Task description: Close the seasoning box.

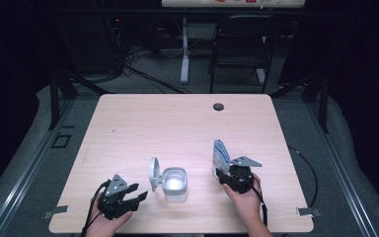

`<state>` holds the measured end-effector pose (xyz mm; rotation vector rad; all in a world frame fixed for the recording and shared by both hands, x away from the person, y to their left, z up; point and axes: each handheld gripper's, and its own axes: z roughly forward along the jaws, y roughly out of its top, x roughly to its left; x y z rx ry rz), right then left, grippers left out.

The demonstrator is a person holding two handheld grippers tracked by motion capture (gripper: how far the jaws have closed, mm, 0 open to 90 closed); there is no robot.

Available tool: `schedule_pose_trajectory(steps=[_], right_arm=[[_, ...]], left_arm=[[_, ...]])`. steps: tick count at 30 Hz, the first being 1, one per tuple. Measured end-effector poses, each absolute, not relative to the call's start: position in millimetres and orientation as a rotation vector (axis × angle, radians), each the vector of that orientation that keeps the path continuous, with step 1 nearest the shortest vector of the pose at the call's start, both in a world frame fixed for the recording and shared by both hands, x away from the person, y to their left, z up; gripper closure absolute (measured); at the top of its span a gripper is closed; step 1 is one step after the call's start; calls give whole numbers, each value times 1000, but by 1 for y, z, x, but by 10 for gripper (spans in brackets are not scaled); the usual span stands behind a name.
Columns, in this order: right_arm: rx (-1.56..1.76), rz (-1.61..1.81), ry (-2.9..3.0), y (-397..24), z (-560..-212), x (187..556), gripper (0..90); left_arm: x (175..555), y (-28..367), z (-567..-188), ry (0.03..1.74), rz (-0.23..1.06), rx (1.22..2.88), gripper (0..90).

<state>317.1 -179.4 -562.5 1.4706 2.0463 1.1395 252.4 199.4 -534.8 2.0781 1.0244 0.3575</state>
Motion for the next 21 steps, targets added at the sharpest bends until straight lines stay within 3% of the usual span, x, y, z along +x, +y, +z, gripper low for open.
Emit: schedule_pose_trajectory(steps=[10,21], right_arm=[[1433,1117,2072,-178,-559,312,465],[1408,1157,2073,-176,-557,306,452]], left_arm=[[251,203,-532,1036,370,2051,525],[251,207,-530,1049,375,2036,526]])
